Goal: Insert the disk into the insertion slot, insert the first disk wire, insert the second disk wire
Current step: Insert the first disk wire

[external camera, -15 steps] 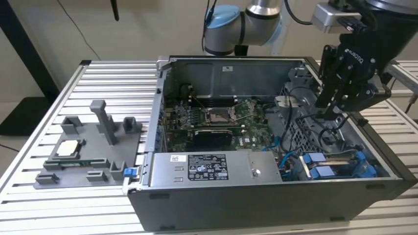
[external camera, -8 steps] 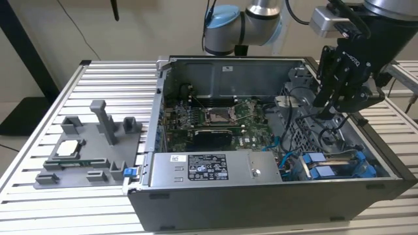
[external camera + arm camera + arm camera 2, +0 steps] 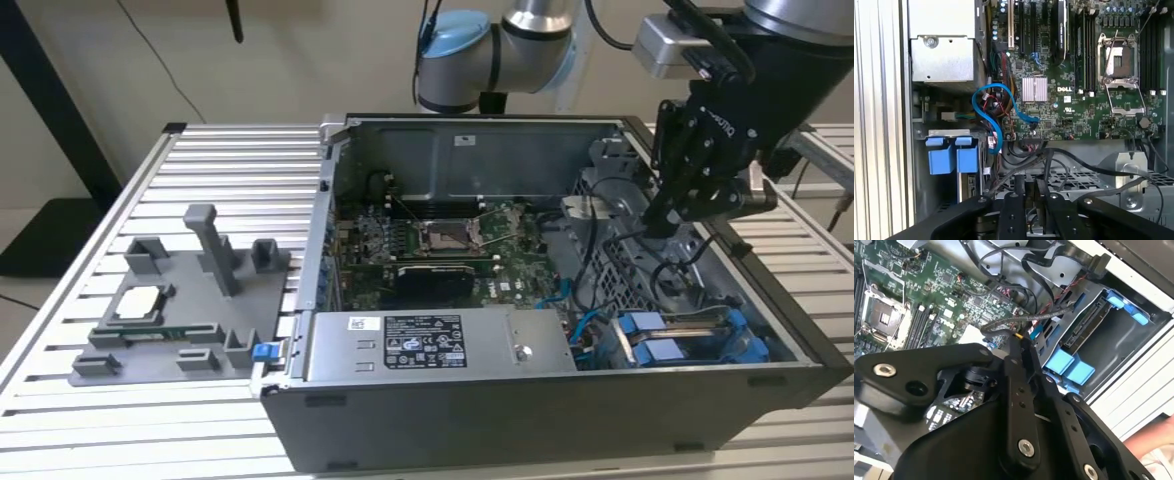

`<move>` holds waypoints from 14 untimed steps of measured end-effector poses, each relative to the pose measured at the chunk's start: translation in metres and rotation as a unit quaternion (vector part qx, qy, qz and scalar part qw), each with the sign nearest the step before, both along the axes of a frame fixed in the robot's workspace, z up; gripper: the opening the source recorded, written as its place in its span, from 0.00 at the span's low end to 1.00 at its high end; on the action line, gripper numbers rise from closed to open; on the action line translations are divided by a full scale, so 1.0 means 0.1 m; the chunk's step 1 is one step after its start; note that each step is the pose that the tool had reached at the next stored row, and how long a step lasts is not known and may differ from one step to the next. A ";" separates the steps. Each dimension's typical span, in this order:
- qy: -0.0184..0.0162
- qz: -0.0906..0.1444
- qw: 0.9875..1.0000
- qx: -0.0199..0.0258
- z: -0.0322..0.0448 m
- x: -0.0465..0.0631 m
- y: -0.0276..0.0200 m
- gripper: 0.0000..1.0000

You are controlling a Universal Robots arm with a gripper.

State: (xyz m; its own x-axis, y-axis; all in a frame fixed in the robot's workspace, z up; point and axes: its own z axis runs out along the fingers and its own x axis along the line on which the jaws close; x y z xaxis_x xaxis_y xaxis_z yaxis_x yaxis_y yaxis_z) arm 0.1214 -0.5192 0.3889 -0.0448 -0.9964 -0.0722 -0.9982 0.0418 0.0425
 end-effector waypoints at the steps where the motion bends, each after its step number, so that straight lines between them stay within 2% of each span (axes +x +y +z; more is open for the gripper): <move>1: 0.000 0.000 1.000 0.000 0.000 0.00 0.000 0.00; 12: 0.000 0.000 1.000 0.000 0.000 0.00 -0.001 0.00; 14: 0.000 0.000 1.000 -0.003 -0.003 0.00 0.000 0.00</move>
State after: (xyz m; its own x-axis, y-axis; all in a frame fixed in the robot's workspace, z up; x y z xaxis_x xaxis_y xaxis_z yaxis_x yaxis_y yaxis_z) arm 0.1215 -0.5192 0.3886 -0.0448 -0.9968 -0.0670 -0.9982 0.0420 0.0426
